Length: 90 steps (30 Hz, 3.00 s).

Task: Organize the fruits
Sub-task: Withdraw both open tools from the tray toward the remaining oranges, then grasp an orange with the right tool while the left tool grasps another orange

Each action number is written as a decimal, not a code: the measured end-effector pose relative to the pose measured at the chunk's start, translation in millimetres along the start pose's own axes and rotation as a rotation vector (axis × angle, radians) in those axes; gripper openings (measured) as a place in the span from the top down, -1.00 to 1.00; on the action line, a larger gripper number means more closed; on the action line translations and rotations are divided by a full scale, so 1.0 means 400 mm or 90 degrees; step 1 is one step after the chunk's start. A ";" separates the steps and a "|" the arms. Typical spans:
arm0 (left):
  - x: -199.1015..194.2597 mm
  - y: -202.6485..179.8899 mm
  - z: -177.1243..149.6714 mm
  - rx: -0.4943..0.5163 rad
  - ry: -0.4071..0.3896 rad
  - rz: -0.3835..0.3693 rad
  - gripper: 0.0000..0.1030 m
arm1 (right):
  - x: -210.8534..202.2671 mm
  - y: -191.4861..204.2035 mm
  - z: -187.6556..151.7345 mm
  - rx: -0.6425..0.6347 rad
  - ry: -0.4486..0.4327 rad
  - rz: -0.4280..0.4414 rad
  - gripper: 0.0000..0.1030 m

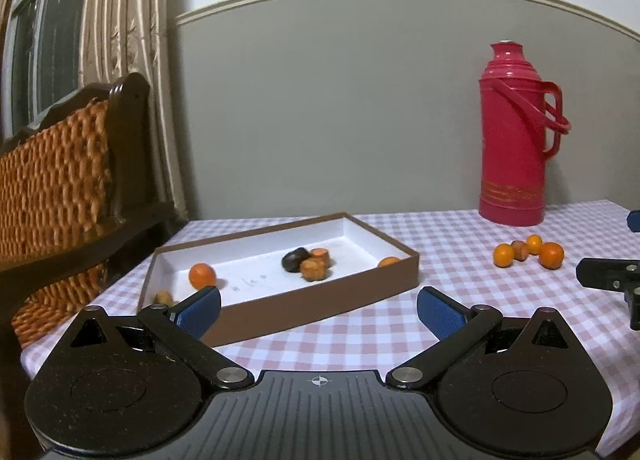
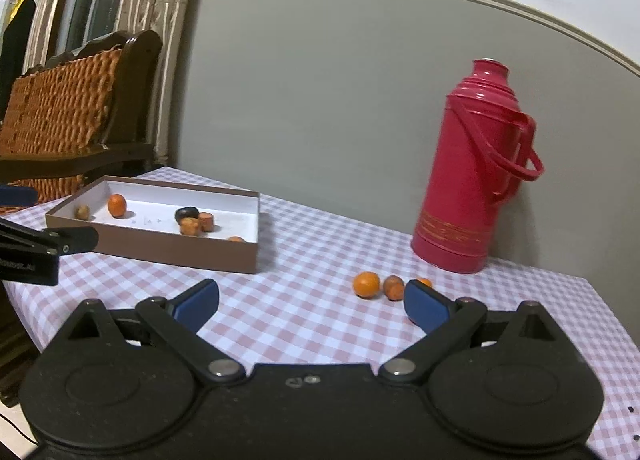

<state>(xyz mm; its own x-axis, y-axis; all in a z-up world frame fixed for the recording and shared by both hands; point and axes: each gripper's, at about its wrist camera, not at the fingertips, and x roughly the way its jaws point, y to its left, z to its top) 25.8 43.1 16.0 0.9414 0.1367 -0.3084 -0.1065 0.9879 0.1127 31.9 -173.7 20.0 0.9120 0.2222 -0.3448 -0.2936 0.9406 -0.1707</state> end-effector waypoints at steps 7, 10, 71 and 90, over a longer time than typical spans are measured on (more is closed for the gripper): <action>-0.001 -0.067 0.002 0.017 -0.004 -0.029 -1.00 | -0.027 -0.050 -0.018 0.013 -0.002 -0.020 -0.80; 0.000 -0.095 0.002 0.028 -0.003 -0.034 -1.00 | -0.034 -0.068 -0.025 0.015 0.000 -0.028 -0.80; 0.494 -0.498 0.052 0.104 0.124 -0.201 -0.55 | 0.369 -0.299 -0.096 0.040 0.149 -0.032 0.18; 0.557 -0.575 0.061 0.131 0.156 -0.262 0.35 | 0.440 -0.352 -0.094 0.058 0.162 0.003 0.39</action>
<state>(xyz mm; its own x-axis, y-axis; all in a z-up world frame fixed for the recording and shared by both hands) 267.8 -155.4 -55.4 0.7870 -0.2226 -0.5753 0.3447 0.9321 0.1109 223.1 -276.4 -51.3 0.8060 0.1656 -0.5683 -0.2599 0.9616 -0.0885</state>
